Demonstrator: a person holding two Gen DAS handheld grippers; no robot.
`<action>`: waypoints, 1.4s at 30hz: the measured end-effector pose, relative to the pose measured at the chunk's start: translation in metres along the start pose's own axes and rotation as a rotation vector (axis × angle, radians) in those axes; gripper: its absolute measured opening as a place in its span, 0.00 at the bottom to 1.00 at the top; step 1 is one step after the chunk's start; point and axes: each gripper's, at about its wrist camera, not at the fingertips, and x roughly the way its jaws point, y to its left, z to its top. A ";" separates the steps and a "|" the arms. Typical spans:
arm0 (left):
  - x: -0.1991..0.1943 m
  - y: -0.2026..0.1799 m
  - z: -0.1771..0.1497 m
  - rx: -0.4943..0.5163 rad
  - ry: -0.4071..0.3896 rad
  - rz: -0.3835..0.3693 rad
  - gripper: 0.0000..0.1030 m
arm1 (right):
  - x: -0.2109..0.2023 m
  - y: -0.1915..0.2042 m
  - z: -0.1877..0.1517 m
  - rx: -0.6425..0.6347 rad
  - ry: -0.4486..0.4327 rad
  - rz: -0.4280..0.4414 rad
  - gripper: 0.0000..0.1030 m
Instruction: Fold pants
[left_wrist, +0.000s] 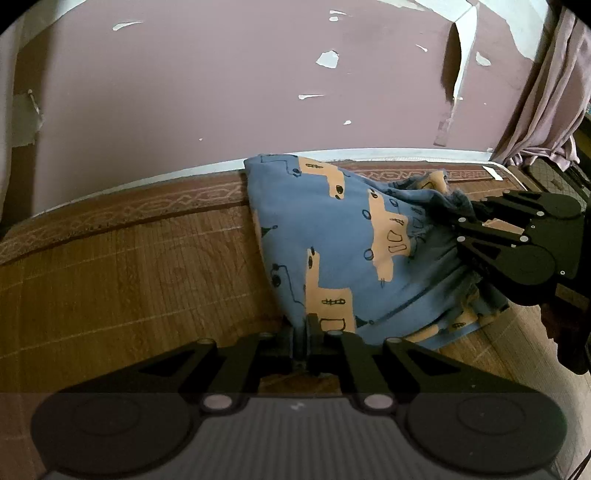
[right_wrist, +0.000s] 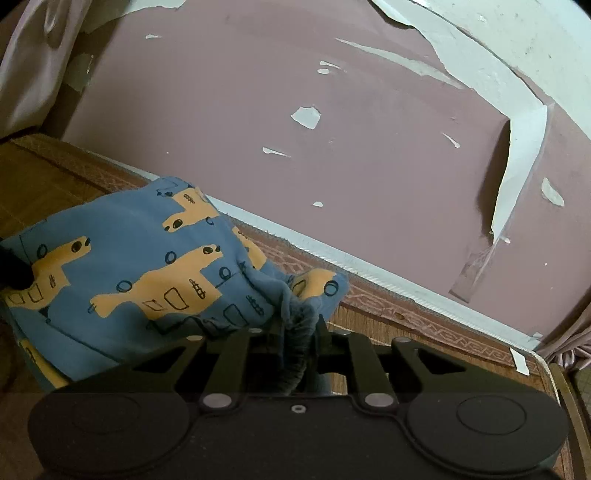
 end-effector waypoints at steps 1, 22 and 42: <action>0.000 0.001 0.002 -0.003 0.003 0.001 0.10 | 0.001 -0.001 0.000 0.006 0.007 -0.005 0.21; -0.063 0.013 -0.002 -0.029 -0.074 0.126 0.96 | -0.074 -0.026 0.001 0.323 -0.016 -0.170 0.99; -0.167 -0.012 -0.075 -0.058 -0.282 0.018 1.00 | -0.265 0.036 -0.045 0.561 -0.219 -0.086 1.00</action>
